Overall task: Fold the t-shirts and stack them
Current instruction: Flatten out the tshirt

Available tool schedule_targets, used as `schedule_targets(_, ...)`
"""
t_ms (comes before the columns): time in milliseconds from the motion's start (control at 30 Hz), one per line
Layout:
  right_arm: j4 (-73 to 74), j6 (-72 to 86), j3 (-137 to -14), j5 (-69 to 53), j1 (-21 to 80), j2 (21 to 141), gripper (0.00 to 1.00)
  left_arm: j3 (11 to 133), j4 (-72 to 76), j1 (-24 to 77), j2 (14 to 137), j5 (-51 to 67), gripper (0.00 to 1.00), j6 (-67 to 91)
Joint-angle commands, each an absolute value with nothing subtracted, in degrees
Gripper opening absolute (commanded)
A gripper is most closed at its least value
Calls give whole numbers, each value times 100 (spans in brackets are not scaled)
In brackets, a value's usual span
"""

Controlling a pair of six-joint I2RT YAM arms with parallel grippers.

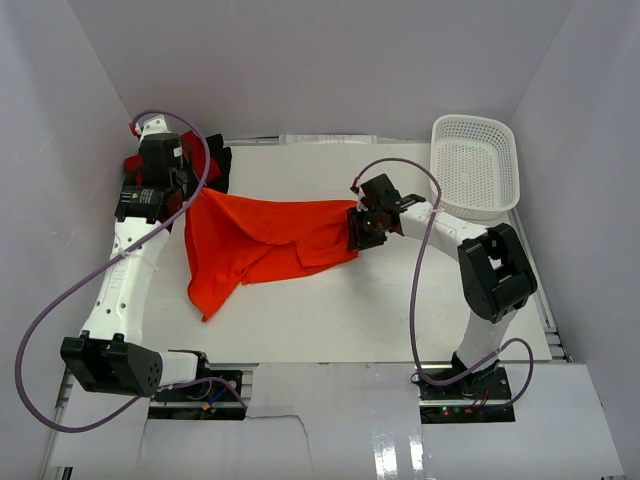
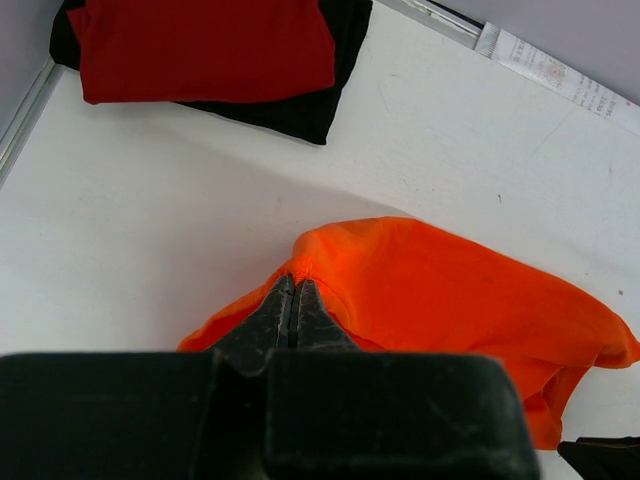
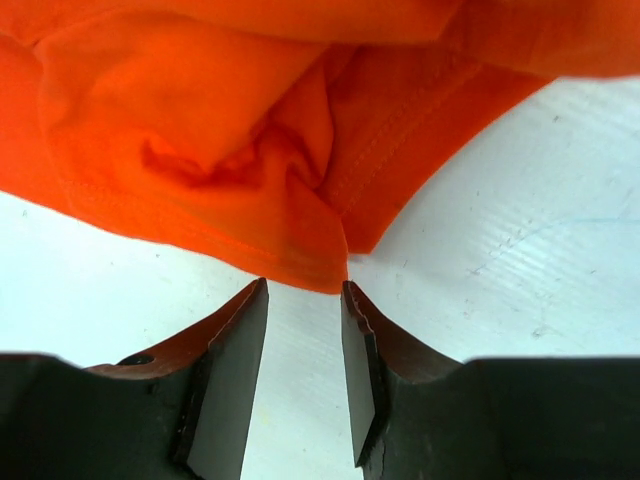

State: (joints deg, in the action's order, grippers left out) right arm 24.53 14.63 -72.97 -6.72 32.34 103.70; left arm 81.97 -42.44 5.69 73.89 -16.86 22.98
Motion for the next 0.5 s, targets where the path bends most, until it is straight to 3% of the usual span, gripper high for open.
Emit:
schedule_targets(0, 1856, 1907, -6875, -1554, 2980, 10064, 41, 8191, -4192, 527, 7189, -1635, 1, 2276)
schedule_targets(333, 537, 2645, -5740, -2635, 2373, 9747, 41, 8191, -4184, 536, 7207, -1608, 1, 2276)
schedule_targets(467, 71, 2839, -5494, -2803, 2259, 9747, 47, 8226, -4184, 536, 7225, -1591, 1, 2285)
